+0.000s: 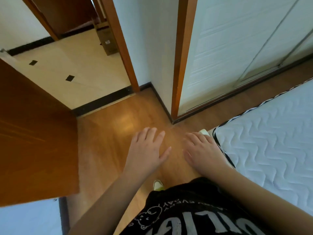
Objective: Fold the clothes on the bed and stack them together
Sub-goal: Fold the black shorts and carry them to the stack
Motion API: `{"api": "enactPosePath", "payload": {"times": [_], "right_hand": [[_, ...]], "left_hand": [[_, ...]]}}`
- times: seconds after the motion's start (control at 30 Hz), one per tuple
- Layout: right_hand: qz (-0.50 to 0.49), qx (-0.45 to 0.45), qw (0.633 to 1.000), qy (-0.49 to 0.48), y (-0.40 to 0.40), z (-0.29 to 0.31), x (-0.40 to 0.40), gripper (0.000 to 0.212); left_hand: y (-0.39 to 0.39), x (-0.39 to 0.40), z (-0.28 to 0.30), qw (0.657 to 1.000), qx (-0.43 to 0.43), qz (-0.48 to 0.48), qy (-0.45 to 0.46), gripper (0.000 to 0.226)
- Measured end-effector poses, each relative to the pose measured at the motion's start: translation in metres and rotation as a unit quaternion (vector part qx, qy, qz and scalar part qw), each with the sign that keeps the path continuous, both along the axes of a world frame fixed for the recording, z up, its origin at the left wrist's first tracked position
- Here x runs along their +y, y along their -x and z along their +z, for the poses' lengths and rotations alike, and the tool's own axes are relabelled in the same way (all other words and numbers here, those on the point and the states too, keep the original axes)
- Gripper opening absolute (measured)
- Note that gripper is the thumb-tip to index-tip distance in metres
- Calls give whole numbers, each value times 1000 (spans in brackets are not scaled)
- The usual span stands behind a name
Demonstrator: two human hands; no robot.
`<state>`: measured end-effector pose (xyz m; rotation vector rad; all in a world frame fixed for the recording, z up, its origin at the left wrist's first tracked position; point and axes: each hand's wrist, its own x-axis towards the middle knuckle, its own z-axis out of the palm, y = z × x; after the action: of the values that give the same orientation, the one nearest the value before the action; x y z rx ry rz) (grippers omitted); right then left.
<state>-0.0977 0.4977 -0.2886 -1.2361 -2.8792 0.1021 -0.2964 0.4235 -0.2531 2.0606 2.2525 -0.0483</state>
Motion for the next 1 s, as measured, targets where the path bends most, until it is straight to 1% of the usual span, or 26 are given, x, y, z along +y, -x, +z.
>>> {"api": "enactPosePath", "payload": {"times": [0.1,0.3,0.43,0.53,0.63,0.77,0.87,1.0], "right_hand": [[-49,-11,999,12,10,-3,16,38],[-156,0,988,-18,3,0,66,38],[-230,11,972,-35,-15,1,100,41],[-279,22,960,-24,-28,0,135,42],[-318,12,948,5,-40,4,169,43],[-360,17,933,-13,-65,9,205,44],[-397,23,917,-16,-91,8,226,43],[-484,12,874,-22,-124,14,246,42]], "left_hand": [[12,46,4,998,1,-62,-16,62],[13,126,-5,989,-12,-138,-58,53],[-3,191,-10,973,-19,-225,-49,54],[-18,243,-11,956,-4,-291,-32,54],[-37,294,-3,943,3,-332,-9,56],[-70,352,3,928,12,-371,-14,56],[-99,392,7,915,26,-401,-29,55],[-145,440,10,889,15,-457,-23,59]]}}
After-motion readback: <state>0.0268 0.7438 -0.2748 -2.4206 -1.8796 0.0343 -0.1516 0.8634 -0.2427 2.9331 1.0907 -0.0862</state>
